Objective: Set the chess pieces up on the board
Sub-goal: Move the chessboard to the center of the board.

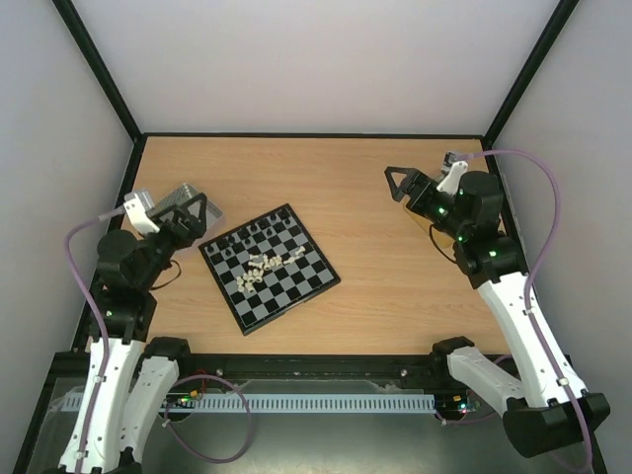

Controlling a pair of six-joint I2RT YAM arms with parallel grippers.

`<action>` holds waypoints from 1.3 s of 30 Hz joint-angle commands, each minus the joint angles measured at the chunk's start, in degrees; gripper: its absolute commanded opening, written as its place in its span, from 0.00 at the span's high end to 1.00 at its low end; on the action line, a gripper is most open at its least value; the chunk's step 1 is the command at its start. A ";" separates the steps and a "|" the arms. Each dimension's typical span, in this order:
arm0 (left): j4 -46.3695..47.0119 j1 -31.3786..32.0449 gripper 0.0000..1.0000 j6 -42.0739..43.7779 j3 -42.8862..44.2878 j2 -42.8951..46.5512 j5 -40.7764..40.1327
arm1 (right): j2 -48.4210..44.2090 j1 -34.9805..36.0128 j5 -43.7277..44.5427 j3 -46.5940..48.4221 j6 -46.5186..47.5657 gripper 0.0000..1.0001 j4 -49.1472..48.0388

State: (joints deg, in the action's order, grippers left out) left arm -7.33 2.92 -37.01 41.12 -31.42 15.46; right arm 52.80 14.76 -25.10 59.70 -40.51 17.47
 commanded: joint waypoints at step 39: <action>-8.31 0.16 0.68 -16.53 -20.21 -31.67 7.56 | 24.28 6.04 1.47 -10.97 -3.39 0.67 -16.66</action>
State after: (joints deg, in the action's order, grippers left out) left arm -19.99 2.94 -54.30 21.69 -60.90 18.20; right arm 75.99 19.25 -24.47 49.93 -44.36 2.59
